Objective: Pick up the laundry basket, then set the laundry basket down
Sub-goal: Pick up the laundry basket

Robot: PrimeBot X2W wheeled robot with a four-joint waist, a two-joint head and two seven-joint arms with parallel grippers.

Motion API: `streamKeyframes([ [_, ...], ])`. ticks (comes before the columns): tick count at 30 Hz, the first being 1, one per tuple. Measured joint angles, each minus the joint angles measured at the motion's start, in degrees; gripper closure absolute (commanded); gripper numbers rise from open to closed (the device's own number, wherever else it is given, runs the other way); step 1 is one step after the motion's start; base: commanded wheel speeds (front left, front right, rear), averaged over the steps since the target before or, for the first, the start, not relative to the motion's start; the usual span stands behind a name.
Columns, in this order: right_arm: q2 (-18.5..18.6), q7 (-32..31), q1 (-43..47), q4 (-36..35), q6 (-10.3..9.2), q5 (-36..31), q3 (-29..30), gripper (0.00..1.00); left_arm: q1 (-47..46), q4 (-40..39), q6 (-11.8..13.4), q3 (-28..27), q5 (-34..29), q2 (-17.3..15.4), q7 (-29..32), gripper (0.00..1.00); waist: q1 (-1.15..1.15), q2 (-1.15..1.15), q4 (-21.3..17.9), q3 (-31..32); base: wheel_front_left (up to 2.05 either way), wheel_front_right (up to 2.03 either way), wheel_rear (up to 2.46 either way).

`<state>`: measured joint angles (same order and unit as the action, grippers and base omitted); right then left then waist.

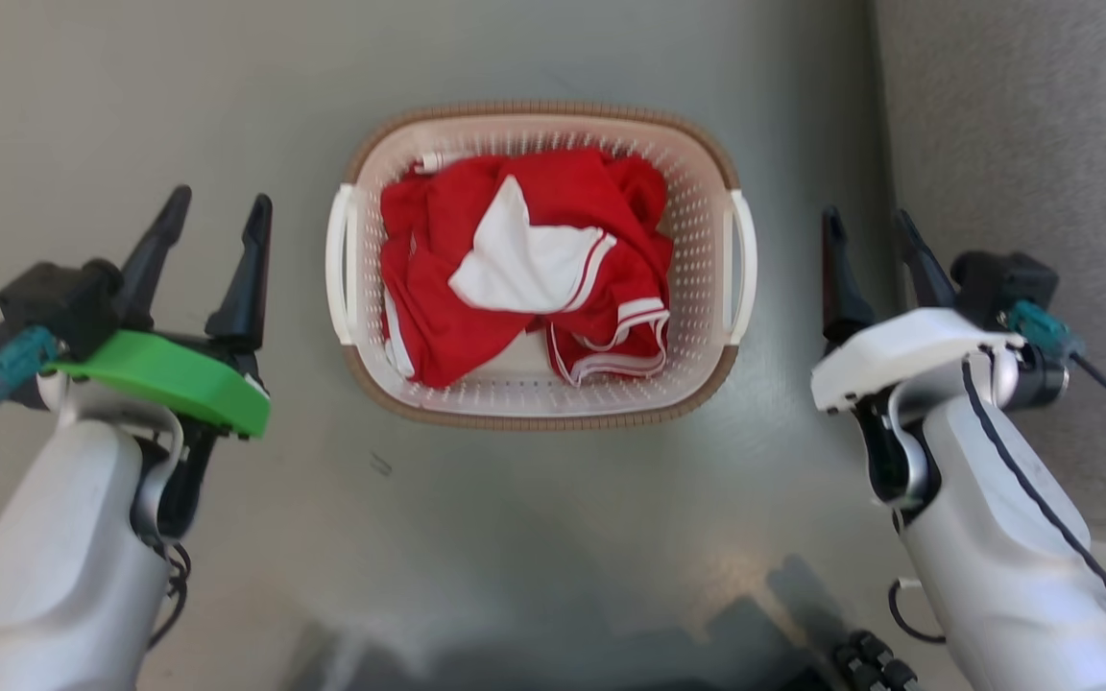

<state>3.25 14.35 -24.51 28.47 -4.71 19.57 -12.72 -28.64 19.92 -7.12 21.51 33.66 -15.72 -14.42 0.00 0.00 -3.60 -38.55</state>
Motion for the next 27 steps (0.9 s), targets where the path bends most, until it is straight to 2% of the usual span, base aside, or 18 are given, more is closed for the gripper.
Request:
streamKeyframes([
  [10, 0.1, 0.0, -6.2, 3.9, -0.56, 5.7, -4.6, 0.00, -5.5, 4.3, 0.0, 3.9, 3.0, -1.4, 0.1, 0.00, 0.00, 0.00, -0.1, -6.6, 0.00, 0.00, 0.00],
  [27, 0.3, 0.1, -13.8, 9.7, -1.46, 14.9, -11.5, 0.00, -13.9, 9.5, 0.0, 14.3, 6.6, -2.8, 2.3, 0.00, 0.00, 0.00, -0.9, -15.3, 0.00, 0.00, 0.00],
])
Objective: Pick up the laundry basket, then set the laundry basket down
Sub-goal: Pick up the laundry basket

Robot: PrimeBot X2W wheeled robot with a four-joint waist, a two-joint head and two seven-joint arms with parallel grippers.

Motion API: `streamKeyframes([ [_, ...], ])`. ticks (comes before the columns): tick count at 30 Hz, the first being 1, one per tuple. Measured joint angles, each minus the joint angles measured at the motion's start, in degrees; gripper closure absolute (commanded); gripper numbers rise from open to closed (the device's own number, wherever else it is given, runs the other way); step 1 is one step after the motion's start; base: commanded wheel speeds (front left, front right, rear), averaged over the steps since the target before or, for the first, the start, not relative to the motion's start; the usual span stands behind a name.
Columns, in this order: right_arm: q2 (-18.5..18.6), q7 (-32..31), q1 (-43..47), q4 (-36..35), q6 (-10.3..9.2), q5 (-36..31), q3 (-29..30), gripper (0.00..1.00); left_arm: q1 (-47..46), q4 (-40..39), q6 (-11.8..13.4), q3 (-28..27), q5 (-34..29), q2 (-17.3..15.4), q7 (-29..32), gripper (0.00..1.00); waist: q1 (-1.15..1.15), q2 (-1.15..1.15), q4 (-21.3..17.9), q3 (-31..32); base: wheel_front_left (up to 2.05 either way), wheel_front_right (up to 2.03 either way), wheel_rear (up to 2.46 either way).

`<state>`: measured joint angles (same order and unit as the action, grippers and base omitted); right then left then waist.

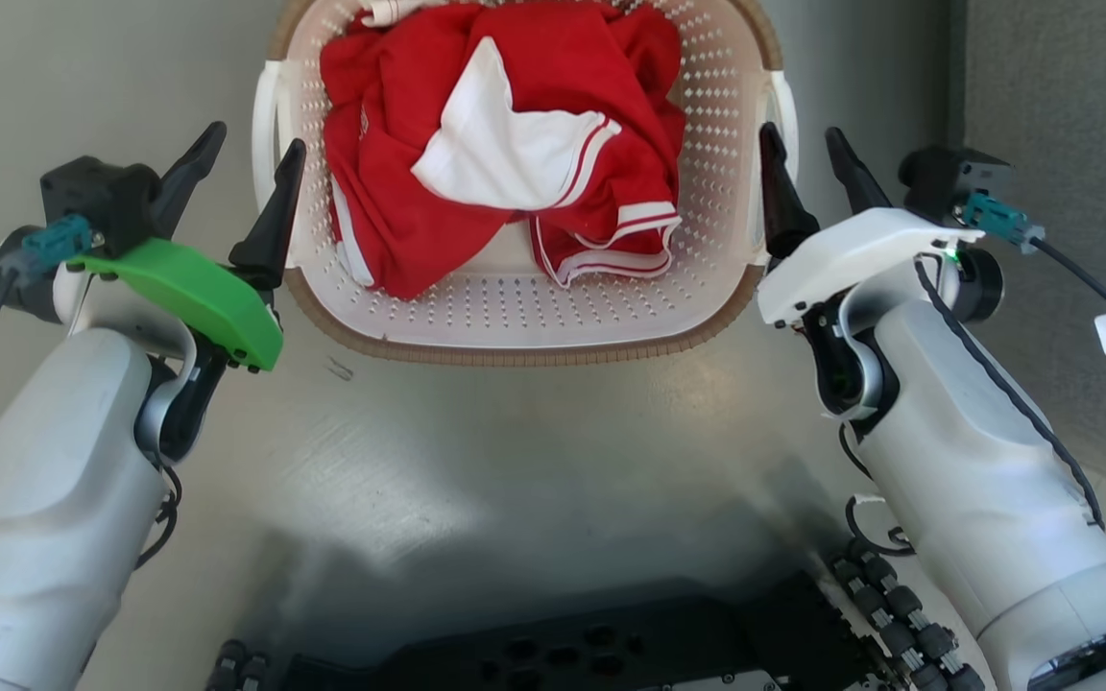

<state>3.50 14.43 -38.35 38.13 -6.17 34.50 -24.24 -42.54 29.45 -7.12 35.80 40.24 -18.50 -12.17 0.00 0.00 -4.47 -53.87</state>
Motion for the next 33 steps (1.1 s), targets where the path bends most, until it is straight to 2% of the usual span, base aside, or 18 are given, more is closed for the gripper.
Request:
streamKeyframes([
  [13, 0.1, 0.0, -5.7, 4.7, -0.45, 4.6, -6.7, 0.00, -6.1, 5.3, 0.0, 5.5, 5.0, -0.4, 4.6, 0.00, 0.00, 0.00, -0.2, -5.0, 0.00, 0.00, 0.00],
  [19, 0.1, 0.0, -8.3, 5.9, -0.49, 5.4, -8.2, 0.00, -8.3, 7.2, 0.0, 6.9, 6.5, -0.2, 4.6, 0.00, 0.00, 0.00, 0.2, -6.1, 0.00, 0.00, 0.00],
  [20, 0.1, 0.0, -8.6, 6.2, -0.49, 5.6, -8.5, 0.00, -8.4, 7.3, 0.0, 7.0, 6.7, -0.1, 4.8, 0.08, 0.00, 0.00, 0.2, -6.2, 0.00, 0.00, 0.00],
  [23, 0.1, 0.0, -9.2, 7.3, -0.51, 6.8, -9.4, 0.00, -9.3, 8.5, -0.4, 7.7, 7.7, 0.4, 5.3, 0.19, 0.00, 0.00, 0.4, -6.4, 0.00, 0.00, 0.00],
  [24, 0.1, 0.0, -9.4, 7.5, -0.51, 7.1, -9.6, 0.02, -9.6, 8.9, -0.4, 8.0, 7.9, 0.4, 5.6, 0.33, 0.00, 0.00, 0.4, -6.4, 0.00, 0.00, 0.00],
  [25, 0.1, 0.0, -9.6, 7.7, -0.51, 7.4, -9.8, 0.11, -9.9, 9.1, -0.4, 8.4, 8.1, 0.5, 5.6, 0.51, 0.00, 0.00, 0.5, -6.5, 0.00, 0.00, 0.00],
  [26, 0.1, 0.0, -9.7, 7.9, -0.51, 7.7, -10.0, 0.11, -10.1, 9.2, -0.5, 8.7, 8.2, 0.5, 5.6, 0.51, 0.00, 0.00, 0.5, -6.5, 0.00, 0.00, 0.00],
  [27, 0.1, 0.1, -9.9, 8.1, -0.52, 8.0, -10.2, 0.22, -10.3, 9.3, -0.5, 8.9, 8.5, 0.7, 5.6, 0.57, 0.00, 0.00, 0.5, -6.5, 0.00, 0.00, 0.00],
  [28, 0.1, 0.2, -10.1, 8.3, -0.56, 8.2, -10.4, 0.22, -10.4, 9.4, -0.4, 9.1, 8.7, 0.9, 5.6, 0.87, 0.00, 0.00, 0.6, -6.6, 0.00, 0.00, 0.00],
  [29, 0.2, 0.3, -10.3, 8.4, -0.57, 8.5, -10.7, 0.60, -10.5, 9.4, -0.4, 9.1, 8.9, 1.1, 5.6, 1.00, 0.00, 0.00, 0.6, -6.6, 0.00, 0.00, 0.00],
  [30, 0.2, 0.3, -10.6, 8.5, -0.58, 8.6, -10.9, 0.87, -10.9, 9.7, -0.1, 9.1, 9.1, 1.2, 5.6, 1.00, 0.00, 0.00, 0.7, -6.6, 0.00, 0.00, 0.00],
  [31, 0.2, 0.3, -10.8, 8.6, -0.57, 8.8, -11.2, 1.00, -11.4, 10.1, 0.0, 9.2, 9.3, 1.1, 5.6, 1.00, 0.00, 0.00, 0.7, -6.6, 0.00, 0.00, 0.00],
  [33, 0.0, 0.2, -10.9, 8.9, -0.62, 9.2, -11.6, 1.00, -12.1, 10.6, 0.1, 9.5, 9.4, 1.2, 5.5, 1.00, 0.00, 0.00, 0.8, -6.6, 0.00, 0.00, 0.00],
])
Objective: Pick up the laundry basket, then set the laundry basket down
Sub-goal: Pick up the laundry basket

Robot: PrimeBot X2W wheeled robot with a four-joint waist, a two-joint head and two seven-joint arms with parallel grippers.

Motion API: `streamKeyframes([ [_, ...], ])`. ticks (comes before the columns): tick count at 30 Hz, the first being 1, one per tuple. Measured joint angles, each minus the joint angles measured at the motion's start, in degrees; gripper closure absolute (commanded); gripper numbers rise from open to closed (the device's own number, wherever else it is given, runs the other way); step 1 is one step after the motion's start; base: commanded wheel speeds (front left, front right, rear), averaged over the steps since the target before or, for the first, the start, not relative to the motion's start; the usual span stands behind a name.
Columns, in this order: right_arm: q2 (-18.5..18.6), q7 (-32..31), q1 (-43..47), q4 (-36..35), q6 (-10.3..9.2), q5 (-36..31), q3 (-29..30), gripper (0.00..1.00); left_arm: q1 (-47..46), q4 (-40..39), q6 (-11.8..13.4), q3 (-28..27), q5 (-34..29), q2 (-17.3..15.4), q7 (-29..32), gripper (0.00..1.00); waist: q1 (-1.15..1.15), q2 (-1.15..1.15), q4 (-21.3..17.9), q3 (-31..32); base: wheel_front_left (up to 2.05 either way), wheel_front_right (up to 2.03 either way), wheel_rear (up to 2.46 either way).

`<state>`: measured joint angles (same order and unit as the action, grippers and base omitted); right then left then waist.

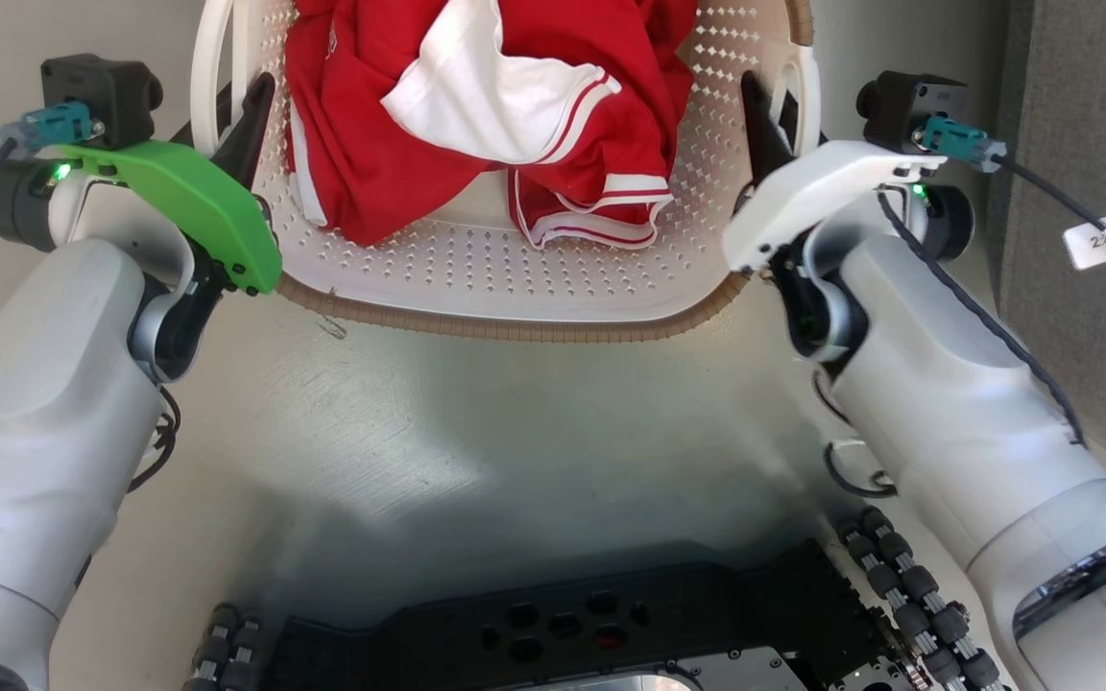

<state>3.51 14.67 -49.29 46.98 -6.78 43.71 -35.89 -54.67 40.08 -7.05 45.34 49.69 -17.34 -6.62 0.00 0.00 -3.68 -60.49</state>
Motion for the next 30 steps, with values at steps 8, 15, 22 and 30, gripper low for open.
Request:
streamKeyframes([
  [8, -0.6, 0.0, -0.7, 1.3, -0.40, 1.7, -1.5, 1.00, 0.0, 2.7, 0.0, 1.9, 1.7, 0.5, -1.4, 1.00, 0.00, 0.00, 0.1, 1.5, 0.00, 0.00, 0.00],
  [15, -0.6, 0.0, -0.7, 2.4, -0.40, 1.7, -2.3, 1.00, 0.2, 5.2, 0.0, 2.9, 3.1, 1.8, -2.6, 1.00, 0.00, 0.00, 0.0, 3.8, 0.00, 0.00, 0.00],
  [22, -0.6, -0.1, -0.6, 4.2, -0.26, 1.7, -4.7, 1.00, 2.1, 7.5, 0.0, 3.9, 4.8, 2.9, -3.1, 1.00, 0.00, 0.00, -0.1, 7.4, 0.00, 0.00, 0.00],
  [30, -0.5, -0.1, 0.7, 7.5, 1.24, 2.6, -7.0, 1.00, 4.4, 9.1, 0.0, 6.2, 6.4, 4.0, -2.4, 1.00, 0.00, 0.00, -0.2, 12.0, 0.00, 0.00, 0.00],
])
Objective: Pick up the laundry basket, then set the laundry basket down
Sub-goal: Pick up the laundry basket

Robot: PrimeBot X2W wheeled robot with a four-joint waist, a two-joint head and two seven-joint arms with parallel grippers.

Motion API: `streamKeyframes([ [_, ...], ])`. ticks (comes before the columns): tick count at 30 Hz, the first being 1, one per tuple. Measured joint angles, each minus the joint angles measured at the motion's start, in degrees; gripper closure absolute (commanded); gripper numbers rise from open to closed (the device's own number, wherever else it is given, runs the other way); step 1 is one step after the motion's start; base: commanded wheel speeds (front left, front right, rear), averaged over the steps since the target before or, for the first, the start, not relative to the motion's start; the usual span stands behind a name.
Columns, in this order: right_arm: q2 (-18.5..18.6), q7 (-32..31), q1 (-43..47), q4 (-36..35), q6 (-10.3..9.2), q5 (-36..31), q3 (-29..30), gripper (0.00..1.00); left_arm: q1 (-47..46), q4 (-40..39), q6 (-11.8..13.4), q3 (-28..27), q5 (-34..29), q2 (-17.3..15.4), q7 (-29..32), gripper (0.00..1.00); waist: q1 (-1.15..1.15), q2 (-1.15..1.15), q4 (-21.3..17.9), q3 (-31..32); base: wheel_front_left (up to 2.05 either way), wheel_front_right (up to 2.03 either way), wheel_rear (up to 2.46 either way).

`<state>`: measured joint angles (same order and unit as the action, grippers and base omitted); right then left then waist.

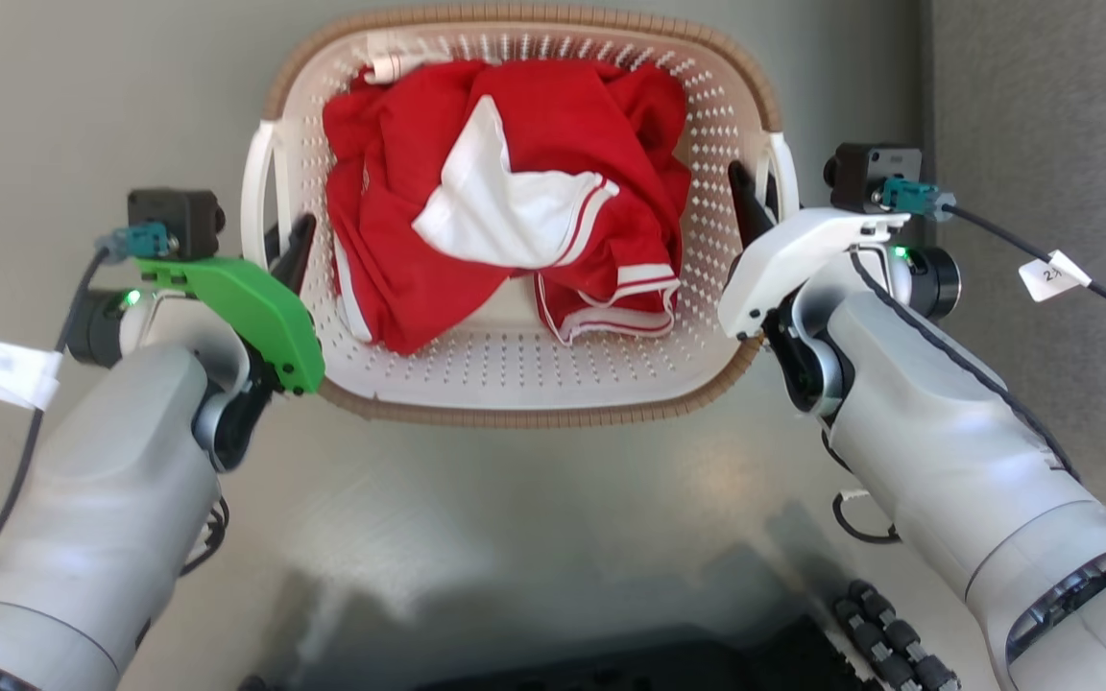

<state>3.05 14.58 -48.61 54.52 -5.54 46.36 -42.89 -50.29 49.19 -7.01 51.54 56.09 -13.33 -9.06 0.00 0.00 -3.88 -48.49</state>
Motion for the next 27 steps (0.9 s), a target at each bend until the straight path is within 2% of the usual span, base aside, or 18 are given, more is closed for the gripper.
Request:
streamKeyframes([
  [10, -0.2, -0.7, 2.4, 2.9, 3.19, 2.6, -2.7, 1.00, 3.8, 3.4, 0.0, 0.7, 2.4, 1.8, 1.4, 1.00, 0.00, 0.00, 0.1, 7.6, 0.00, 0.00, 0.00],
  [27, 0.2, -7.7, 6.7, 6.7, 7.53, 6.9, -7.3, 1.00, 10.1, 7.8, 0.0, 2.3, 6.4, 5.0, 5.8, 1.00, 0.00, 0.00, -0.3, 22.3, 0.00, 0.00, 0.00],
])
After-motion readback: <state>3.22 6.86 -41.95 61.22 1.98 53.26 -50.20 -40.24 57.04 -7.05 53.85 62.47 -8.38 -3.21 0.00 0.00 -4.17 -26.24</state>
